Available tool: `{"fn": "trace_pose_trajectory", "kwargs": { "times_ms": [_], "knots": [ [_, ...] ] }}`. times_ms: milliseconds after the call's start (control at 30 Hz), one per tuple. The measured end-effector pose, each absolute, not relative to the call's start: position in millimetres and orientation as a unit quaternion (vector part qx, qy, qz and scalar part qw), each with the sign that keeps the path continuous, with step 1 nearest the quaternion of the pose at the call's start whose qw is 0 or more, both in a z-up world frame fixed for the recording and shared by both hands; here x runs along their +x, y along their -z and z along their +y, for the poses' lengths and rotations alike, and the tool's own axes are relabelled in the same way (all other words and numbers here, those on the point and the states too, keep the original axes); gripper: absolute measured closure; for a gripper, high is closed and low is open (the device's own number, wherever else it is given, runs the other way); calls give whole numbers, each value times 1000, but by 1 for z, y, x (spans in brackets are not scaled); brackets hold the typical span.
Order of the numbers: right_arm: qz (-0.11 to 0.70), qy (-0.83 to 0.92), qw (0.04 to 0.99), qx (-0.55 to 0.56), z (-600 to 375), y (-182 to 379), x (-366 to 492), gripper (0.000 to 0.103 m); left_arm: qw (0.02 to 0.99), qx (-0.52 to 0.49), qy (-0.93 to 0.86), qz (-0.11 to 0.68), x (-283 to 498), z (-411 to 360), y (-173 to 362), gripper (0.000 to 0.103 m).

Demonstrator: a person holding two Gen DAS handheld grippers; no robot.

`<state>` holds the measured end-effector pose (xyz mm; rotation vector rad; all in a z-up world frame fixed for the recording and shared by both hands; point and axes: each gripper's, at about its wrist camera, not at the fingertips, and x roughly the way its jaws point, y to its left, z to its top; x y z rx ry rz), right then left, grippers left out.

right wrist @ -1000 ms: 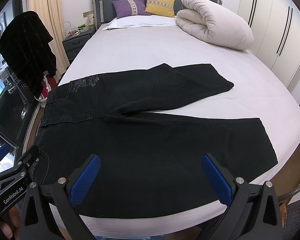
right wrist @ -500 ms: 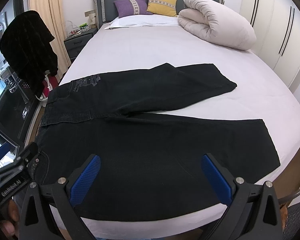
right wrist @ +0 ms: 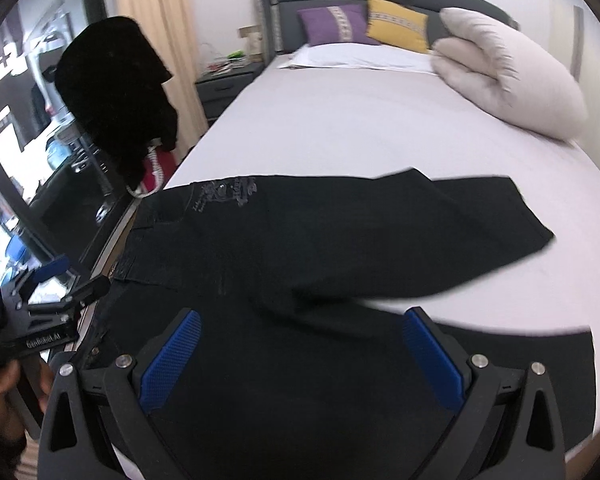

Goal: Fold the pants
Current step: 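Grasp the jeans waistband with the left tool while the right tool grasps the waistband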

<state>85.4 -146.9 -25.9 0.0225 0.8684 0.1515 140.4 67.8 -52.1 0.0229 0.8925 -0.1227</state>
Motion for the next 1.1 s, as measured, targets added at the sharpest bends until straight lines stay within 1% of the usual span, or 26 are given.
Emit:
{"fn": "trace_pose_trajectory", "kwargs": {
  "times_ms": [33, 100, 200, 300, 400, 433, 467, 500, 533, 600, 667, 733, 767, 800, 833, 933, 1000, 1033, 1067, 1100],
  "knots": [
    [418, -84, 905, 3, -148, 27, 94, 1, 897, 9, 57, 438, 155, 71, 54, 0],
    [414, -107, 904, -16, -150, 31, 110, 6, 892, 6, 69, 448, 203, 79, 57, 1],
    [419, -141, 896, -42, -151, 38, 133, 11, 883, 30, 134, 448, 270, 79, 62, 1],
    [416, -189, 888, -54, -154, 45, 152, 14, 848, 58, 217, 480, 347, 77, 84, 1],
    [426, -212, 877, -67, -158, 56, 169, 17, 815, 91, 249, 516, 397, 75, 110, 2],
    [428, -223, 873, -69, -160, 59, 174, 21, 808, 92, 257, 522, 402, 74, 115, 4],
    [430, -230, 870, -69, -161, 61, 178, 24, 798, 91, 267, 532, 411, 73, 121, 7],
    [432, -239, 867, -69, -163, 65, 183, 25, 789, 89, 277, 540, 418, 74, 127, 16],
    [435, -243, 864, -69, -165, 70, 188, 26, 778, 89, 284, 554, 427, 74, 136, 21],
    [441, -247, 860, -68, -168, 75, 197, 26, 757, 102, 288, 577, 438, 73, 155, 24],
    [449, -256, 854, -61, -171, 80, 210, 29, 753, 117, 294, 577, 441, 70, 161, 24],
    [448, -266, 852, -56, -171, 81, 222, 31, 753, 121, 299, 574, 443, 69, 162, 46],
    [447, -269, 851, -58, -169, 81, 230, 32, 754, 122, 296, 574, 446, 70, 162, 69],
    [447, -270, 851, -61, -168, 81, 235, 32, 754, 120, 295, 574, 447, 71, 162, 82],
    [446, -272, 850, -67, -164, 81, 243, 33, 755, 117, 297, 573, 446, 70, 161, 88],
    [445, -284, 843, -100, -152, 82, 273, 35, 767, 129, 292, 557, 439, 68, 159, 93],
    [449, -285, 838, -121, -143, 84, 292, 36, 786, 145, 282, 530, 410, 68, 147, 94],
    [453, -286, 834, -135, -137, 85, 303, 38, 795, 150, 279, 517, 396, 68, 139, 94],
    [455, -288, 830, -144, -133, 86, 310, 43, 806, 157, 275, 500, 385, 67, 133, 94],
    [457, -292, 826, -155, -127, 87, 317, 46, 817, 166, 271, 482, 374, 67, 127, 94]
  ]
}}
